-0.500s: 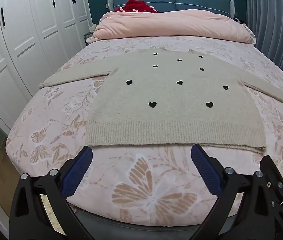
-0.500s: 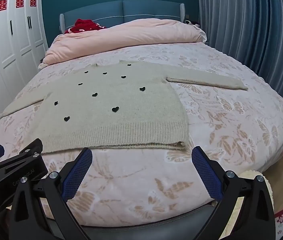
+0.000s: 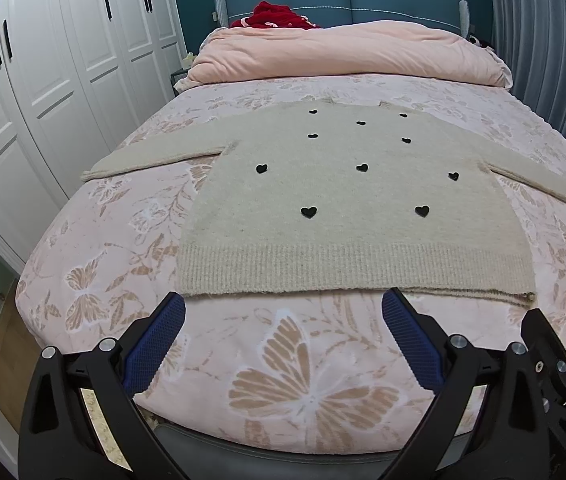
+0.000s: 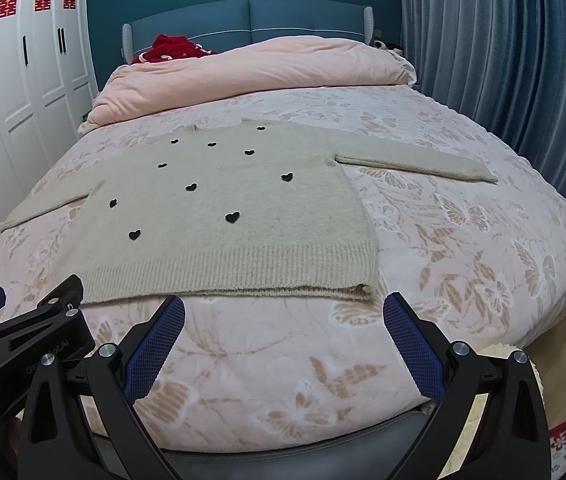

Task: Fold small clothes

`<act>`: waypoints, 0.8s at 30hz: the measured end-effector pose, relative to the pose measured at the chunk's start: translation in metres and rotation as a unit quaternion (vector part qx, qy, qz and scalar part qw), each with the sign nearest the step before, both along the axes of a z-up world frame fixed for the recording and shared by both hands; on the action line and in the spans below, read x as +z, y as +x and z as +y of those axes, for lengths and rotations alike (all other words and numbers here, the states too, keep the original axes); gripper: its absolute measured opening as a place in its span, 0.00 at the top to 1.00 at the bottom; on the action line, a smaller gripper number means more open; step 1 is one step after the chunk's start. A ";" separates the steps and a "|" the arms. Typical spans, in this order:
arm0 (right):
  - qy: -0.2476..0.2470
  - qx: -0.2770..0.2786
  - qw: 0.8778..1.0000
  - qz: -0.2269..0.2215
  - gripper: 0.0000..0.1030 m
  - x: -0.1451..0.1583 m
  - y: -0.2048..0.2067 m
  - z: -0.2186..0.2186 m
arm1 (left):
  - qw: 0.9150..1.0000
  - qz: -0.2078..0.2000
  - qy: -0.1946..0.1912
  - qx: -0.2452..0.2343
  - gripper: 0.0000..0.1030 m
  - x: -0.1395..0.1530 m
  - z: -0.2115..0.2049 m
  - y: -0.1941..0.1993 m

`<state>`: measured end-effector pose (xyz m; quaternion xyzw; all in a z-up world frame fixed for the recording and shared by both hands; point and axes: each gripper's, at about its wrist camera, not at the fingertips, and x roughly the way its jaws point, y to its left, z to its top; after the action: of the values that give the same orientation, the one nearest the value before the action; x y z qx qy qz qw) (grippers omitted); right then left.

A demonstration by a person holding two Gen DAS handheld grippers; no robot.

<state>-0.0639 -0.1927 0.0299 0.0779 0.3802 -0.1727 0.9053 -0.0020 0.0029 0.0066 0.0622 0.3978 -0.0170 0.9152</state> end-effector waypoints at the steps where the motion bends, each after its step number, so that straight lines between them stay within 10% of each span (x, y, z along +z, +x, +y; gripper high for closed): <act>1: 0.000 0.000 1.000 0.000 0.05 0.000 0.000 0.000 | 1.000 0.000 0.000 0.000 0.07 0.000 0.000 0.000; 24: 0.003 0.002 1.000 0.006 0.05 -0.003 0.001 -0.001 | 1.000 0.001 0.004 0.002 0.07 -0.003 0.001 -0.001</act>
<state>-0.0631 -0.1936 0.0271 0.0794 0.3863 -0.1705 0.9030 -0.0031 0.0035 0.0032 0.0646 0.3993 -0.0135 0.9144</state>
